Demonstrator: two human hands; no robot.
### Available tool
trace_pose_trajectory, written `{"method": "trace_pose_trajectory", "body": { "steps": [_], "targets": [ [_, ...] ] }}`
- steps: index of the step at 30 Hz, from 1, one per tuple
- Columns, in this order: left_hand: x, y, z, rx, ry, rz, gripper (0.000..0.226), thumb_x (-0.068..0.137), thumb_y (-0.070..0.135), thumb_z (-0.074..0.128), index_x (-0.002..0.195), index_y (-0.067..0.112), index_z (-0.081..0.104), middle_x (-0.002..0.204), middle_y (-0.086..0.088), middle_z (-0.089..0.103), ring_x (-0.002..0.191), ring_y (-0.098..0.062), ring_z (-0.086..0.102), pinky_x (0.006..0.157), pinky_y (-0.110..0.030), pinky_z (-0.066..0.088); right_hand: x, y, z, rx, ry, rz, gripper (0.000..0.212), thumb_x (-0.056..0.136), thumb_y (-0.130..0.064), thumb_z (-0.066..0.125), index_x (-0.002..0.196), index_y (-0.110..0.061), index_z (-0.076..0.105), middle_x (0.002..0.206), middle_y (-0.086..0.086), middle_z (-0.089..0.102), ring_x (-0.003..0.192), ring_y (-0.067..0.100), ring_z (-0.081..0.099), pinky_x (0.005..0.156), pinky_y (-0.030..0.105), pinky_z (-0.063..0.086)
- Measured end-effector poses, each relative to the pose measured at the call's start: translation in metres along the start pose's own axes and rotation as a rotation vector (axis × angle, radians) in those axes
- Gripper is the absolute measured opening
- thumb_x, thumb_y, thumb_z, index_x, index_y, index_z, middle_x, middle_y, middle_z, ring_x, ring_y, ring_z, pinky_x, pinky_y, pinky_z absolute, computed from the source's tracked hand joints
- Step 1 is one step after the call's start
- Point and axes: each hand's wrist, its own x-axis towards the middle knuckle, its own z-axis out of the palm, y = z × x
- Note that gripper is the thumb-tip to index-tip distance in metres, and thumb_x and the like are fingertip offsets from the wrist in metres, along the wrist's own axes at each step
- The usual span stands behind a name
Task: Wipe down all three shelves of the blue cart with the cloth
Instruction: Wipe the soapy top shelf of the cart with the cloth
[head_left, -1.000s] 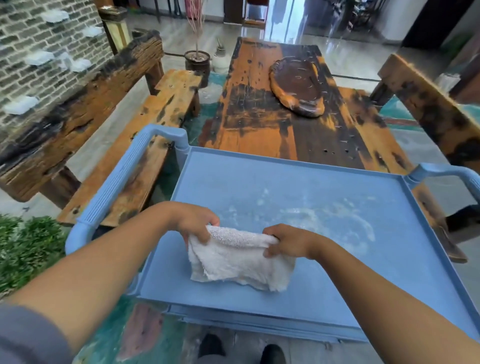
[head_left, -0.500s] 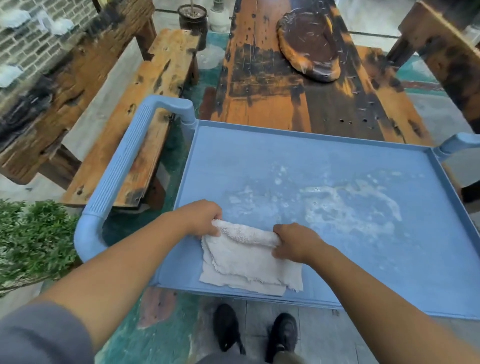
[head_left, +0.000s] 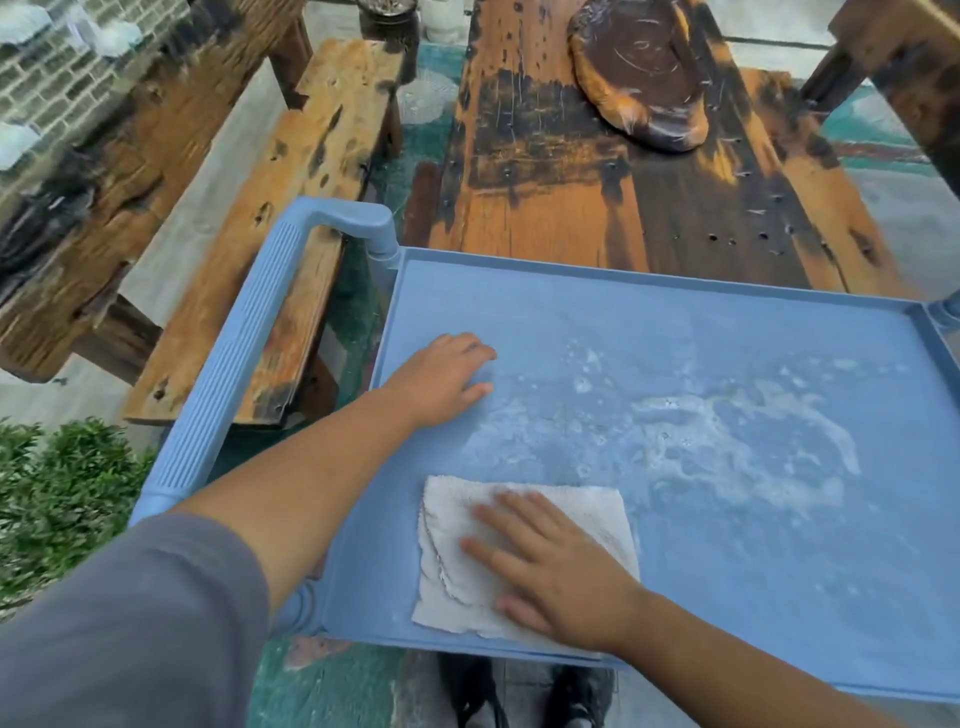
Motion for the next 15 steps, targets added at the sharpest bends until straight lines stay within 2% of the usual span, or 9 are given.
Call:
{"method": "trace_pose_trajectory", "body": {
  "steps": [3, 6, 9, 13, 15],
  "targets": [
    [0.022, -0.011, 0.002, 0.065, -0.018, 0.012, 0.055, 0.102, 0.042, 0.043, 0.153, 0.025, 0.031, 0.163, -0.004, 0.021, 0.148, -0.026, 0.021, 0.116, -0.048, 0.027, 0.007, 0.003, 0.009, 0.003, -0.095, -0.128, 0.059, 0.103, -0.054, 0.038, 0.156, -0.03, 0.032, 0.165, 0.004, 0.023, 0.153, 0.034, 0.017, 0.117, 0.058, 0.028],
    [0.039, -0.022, 0.007, 0.153, -0.056, 0.071, 0.057, 0.103, 0.049, 0.034, 0.156, 0.034, 0.02, 0.167, 0.004, 0.005, 0.153, -0.022, 0.004, 0.122, -0.053, 0.011, 0.01, 0.013, 0.011, 0.044, -0.131, -0.176, 0.057, 0.105, -0.056, 0.028, 0.157, -0.034, 0.025, 0.168, -0.002, 0.015, 0.155, 0.028, 0.004, 0.12, 0.059, 0.019],
    [0.057, -0.031, 0.01, 0.221, -0.066, 0.171, 0.058, 0.103, 0.054, 0.026, 0.157, 0.04, 0.009, 0.167, 0.007, -0.005, 0.154, -0.02, -0.006, 0.122, -0.053, 0.0, 0.011, 0.023, 0.01, 0.061, -0.091, -0.197, 0.054, 0.106, -0.049, 0.028, 0.158, -0.033, 0.024, 0.168, -0.003, 0.016, 0.156, 0.026, 0.005, 0.122, 0.054, 0.019],
    [0.089, -0.037, 0.011, 0.287, -0.082, 0.323, 0.06, 0.102, 0.057, 0.021, 0.157, 0.041, 0.002, 0.167, 0.009, -0.009, 0.153, -0.021, -0.008, 0.122, -0.053, -0.001, 0.011, 0.027, 0.017, 0.026, -0.088, -0.224, 0.056, 0.104, -0.05, 0.032, 0.158, -0.035, 0.023, 0.168, -0.003, 0.013, 0.155, 0.028, 0.006, 0.12, 0.056, 0.024],
    [0.101, -0.038, 0.009, 0.31, -0.084, 0.379, 0.061, 0.101, 0.059, 0.022, 0.156, 0.042, 0.001, 0.167, 0.009, -0.008, 0.154, -0.02, -0.007, 0.122, -0.053, -0.002, 0.01, 0.025, 0.022, 0.001, -0.079, -0.25, 0.058, 0.105, -0.051, 0.032, 0.159, -0.035, 0.02, 0.169, -0.005, 0.01, 0.155, 0.029, 0.005, 0.121, 0.056, 0.02]
  ]
}}
